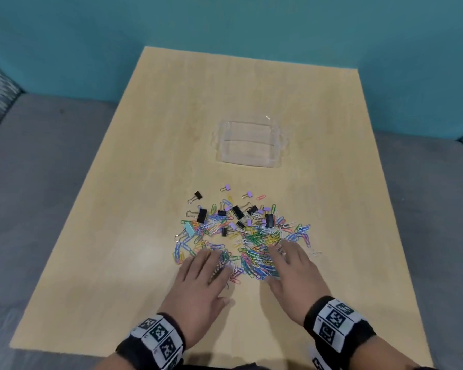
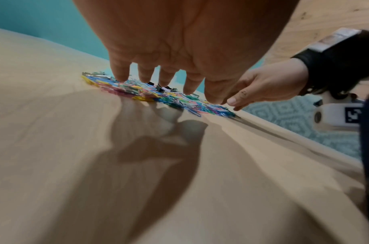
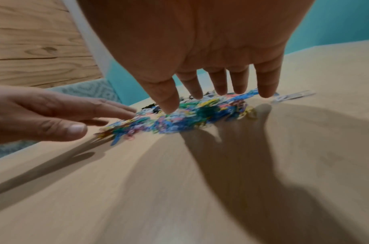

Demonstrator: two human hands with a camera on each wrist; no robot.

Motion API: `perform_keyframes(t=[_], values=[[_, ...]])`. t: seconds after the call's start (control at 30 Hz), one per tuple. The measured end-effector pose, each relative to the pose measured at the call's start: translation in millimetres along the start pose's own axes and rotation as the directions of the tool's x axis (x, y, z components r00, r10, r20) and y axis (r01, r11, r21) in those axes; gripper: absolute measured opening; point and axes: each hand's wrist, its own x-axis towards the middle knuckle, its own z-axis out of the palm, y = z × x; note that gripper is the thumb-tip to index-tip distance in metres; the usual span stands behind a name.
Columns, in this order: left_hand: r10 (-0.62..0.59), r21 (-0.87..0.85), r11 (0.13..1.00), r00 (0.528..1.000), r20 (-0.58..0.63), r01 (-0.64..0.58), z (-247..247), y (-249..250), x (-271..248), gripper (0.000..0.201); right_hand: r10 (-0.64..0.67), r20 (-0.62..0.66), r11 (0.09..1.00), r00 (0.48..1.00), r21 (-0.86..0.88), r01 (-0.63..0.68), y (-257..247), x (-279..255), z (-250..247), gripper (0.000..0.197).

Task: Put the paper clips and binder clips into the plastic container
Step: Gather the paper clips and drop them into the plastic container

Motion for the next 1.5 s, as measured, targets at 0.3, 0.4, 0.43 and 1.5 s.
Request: perform_keyframes(t=[0.3,0.4,0.43,1.5], values=[[-0.016,0.021,1.000,0.999,0.034,0.016,-3,0,31,0.060,-0.058,0.094,0.996,0.994,-0.068,0.065,-9,10,0,0.064],[-0.017,0.015,1.000,1.000,-0.009,0.017,-4,1,30,0.060,-0.103,0.010,0.994,0.995,-0.041,0.103,-12,11,-3,0.060],[-0.005,0.024,1.000,1.000,-0.022,0.005,-4,2,32,0.061,-0.123,-0.023,0.991,0.992,-0.054,0.122,-12,15,-3,0.059],[-0.159,-0.012,0.987,0.987,-0.023,0.158,-3,-3,42,0.066,-0.267,0.024,0.956,0.963,-0.117,0.268,-22,36,10,0.071]])
